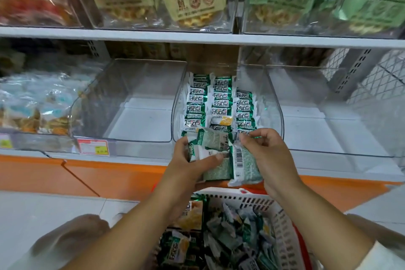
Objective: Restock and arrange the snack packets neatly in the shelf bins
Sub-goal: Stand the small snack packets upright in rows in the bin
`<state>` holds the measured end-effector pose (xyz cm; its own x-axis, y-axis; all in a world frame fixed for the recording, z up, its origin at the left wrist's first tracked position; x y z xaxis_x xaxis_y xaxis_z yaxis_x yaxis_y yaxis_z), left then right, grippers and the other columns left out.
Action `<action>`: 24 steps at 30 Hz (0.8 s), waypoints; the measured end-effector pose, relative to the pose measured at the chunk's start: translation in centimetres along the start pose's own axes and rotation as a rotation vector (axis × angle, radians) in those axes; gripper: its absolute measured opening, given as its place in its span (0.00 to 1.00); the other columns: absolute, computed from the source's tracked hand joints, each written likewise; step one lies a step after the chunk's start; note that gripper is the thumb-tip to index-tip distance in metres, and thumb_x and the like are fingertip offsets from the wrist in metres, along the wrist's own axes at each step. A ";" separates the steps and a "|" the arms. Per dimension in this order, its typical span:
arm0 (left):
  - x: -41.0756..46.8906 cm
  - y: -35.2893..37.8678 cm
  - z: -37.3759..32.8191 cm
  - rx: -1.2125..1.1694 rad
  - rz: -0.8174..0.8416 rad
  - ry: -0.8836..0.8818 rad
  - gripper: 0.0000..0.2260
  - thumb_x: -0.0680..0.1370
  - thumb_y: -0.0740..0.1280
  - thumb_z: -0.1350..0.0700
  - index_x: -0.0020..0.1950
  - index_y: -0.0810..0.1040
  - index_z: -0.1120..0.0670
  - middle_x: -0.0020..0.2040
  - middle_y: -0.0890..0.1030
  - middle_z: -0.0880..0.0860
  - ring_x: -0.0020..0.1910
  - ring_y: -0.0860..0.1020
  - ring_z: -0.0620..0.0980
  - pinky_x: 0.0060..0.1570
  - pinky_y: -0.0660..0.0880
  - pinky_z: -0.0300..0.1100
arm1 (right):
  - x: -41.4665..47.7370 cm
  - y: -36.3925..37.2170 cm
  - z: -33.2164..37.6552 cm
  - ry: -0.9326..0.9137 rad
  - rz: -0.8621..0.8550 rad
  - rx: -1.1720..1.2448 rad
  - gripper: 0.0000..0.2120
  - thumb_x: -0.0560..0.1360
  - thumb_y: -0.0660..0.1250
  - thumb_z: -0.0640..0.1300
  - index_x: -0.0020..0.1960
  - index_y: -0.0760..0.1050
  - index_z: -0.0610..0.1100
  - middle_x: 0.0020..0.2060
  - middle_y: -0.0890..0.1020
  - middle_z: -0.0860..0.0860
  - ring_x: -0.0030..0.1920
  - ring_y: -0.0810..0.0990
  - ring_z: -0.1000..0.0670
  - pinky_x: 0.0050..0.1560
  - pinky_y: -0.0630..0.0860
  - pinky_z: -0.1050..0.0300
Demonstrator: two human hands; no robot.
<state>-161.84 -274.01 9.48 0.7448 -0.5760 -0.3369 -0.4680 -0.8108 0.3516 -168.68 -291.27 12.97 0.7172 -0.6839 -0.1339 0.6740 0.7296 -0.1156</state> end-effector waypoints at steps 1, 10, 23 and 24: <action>-0.2 0.1 0.0 -0.007 0.006 -0.002 0.49 0.54 0.86 0.49 0.69 0.65 0.37 0.70 0.71 0.53 0.57 0.82 0.58 0.52 0.81 0.58 | -0.1 0.1 0.2 -0.019 -0.019 -0.025 0.13 0.74 0.72 0.51 0.49 0.71 0.46 0.43 0.74 0.49 0.44 0.75 0.50 0.40 0.70 0.59; -0.9 -0.1 -0.9 0.066 -0.054 0.090 0.38 0.59 0.83 0.52 0.60 0.66 0.33 0.56 0.81 0.45 0.54 0.83 0.53 0.57 0.79 0.55 | -2.2 3.3 2.8 -0.247 0.032 -0.232 0.14 0.75 0.69 0.50 0.42 0.64 0.49 0.38 0.68 0.52 0.37 0.67 0.55 0.34 0.65 0.70; -0.4 -1.6 -1.9 0.024 -0.119 0.089 0.27 0.68 0.79 0.60 0.61 0.72 0.44 0.50 0.85 0.54 0.50 0.84 0.59 0.51 0.80 0.59 | -3.6 4.9 1.7 -0.233 0.436 -0.356 0.19 0.74 0.66 0.59 0.62 0.66 0.71 0.68 0.64 0.69 0.67 0.65 0.62 0.61 0.65 0.59; -0.2 -1.8 -1.5 0.031 -0.133 0.082 0.27 0.68 0.79 0.59 0.61 0.73 0.43 0.51 0.85 0.54 0.51 0.83 0.59 0.52 0.80 0.59 | -3.4 4.8 1.4 -0.211 0.428 -0.341 0.19 0.74 0.66 0.59 0.63 0.66 0.71 0.69 0.65 0.68 0.68 0.65 0.60 0.63 0.65 0.57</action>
<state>-160.45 -272.29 10.28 0.8370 -0.4538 -0.3059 -0.3761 -0.8830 0.2808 -167.62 -285.41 14.27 0.9565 -0.2886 -0.0437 0.2464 0.8787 -0.4089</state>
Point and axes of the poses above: each hand's wrist, its own x-axis towards the middle knuckle, its own y-axis out of the palm, z = x × y, the point moved 10 cm from there along x, towards the middle knuckle
